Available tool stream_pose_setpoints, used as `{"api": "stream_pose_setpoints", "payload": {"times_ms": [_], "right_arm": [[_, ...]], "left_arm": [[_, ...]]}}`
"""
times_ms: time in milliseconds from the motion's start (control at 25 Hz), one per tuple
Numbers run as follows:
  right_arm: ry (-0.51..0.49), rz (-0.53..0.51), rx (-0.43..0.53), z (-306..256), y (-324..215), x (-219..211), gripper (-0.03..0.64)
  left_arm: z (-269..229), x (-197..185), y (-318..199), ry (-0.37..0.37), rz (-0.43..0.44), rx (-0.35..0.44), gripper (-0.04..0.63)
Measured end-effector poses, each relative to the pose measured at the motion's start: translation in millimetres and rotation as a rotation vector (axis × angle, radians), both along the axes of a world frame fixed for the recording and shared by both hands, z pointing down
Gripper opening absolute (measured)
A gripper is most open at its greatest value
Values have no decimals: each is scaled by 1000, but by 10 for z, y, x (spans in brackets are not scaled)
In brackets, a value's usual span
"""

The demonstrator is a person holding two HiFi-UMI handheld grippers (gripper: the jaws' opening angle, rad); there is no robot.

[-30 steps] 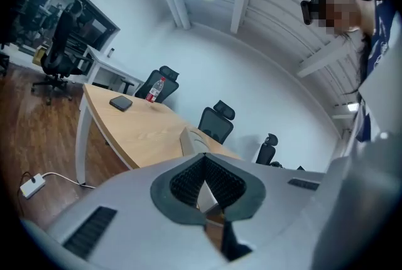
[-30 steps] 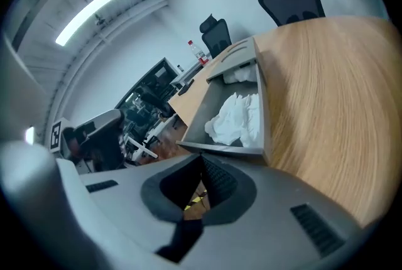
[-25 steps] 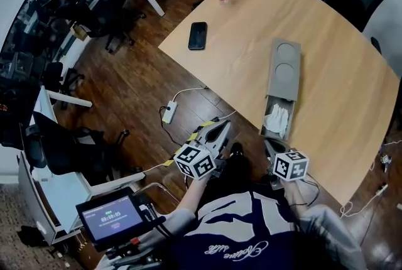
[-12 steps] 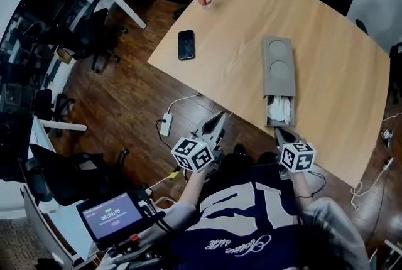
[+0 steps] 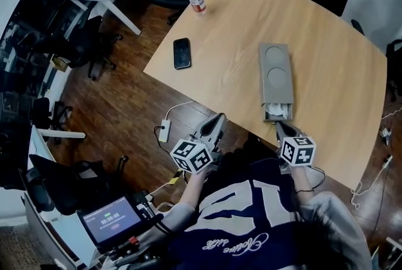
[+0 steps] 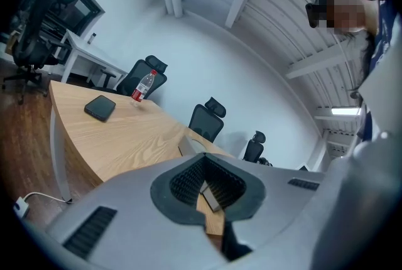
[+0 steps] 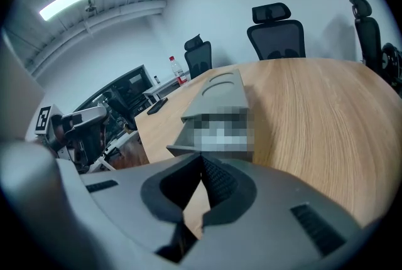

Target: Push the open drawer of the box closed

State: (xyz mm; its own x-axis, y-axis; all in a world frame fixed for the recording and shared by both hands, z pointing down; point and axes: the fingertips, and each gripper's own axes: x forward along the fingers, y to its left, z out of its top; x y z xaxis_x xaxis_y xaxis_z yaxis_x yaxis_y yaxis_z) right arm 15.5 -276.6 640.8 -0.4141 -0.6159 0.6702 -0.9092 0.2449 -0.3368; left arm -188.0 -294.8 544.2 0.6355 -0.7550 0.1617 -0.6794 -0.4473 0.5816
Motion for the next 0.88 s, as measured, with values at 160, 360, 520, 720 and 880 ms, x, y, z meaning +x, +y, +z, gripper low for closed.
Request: {"api": "stream_pose_setpoints", "payload": {"times_ms": [160,360,520,720,880], "right_arm": [[0,-19,-6,94,-355,-16,-3],[-5,-30,-11,154,-608,-46,-3],[-41,-45,-11,82,-572,-74,-3],[-89,-43,-16,28,-516,-56,-3],[-96,-31,-12,43,-546,-59,-3]], "left_arm": [[49,-113,-272,-18,-33,4,2],[47,-186,-498,-5,-73,15,2],[53,-94,-487,-15,-50,-5,2],[16,53,-499,0,-20,-12,2],[29,121,-480,-6,5,-17,2]]}}
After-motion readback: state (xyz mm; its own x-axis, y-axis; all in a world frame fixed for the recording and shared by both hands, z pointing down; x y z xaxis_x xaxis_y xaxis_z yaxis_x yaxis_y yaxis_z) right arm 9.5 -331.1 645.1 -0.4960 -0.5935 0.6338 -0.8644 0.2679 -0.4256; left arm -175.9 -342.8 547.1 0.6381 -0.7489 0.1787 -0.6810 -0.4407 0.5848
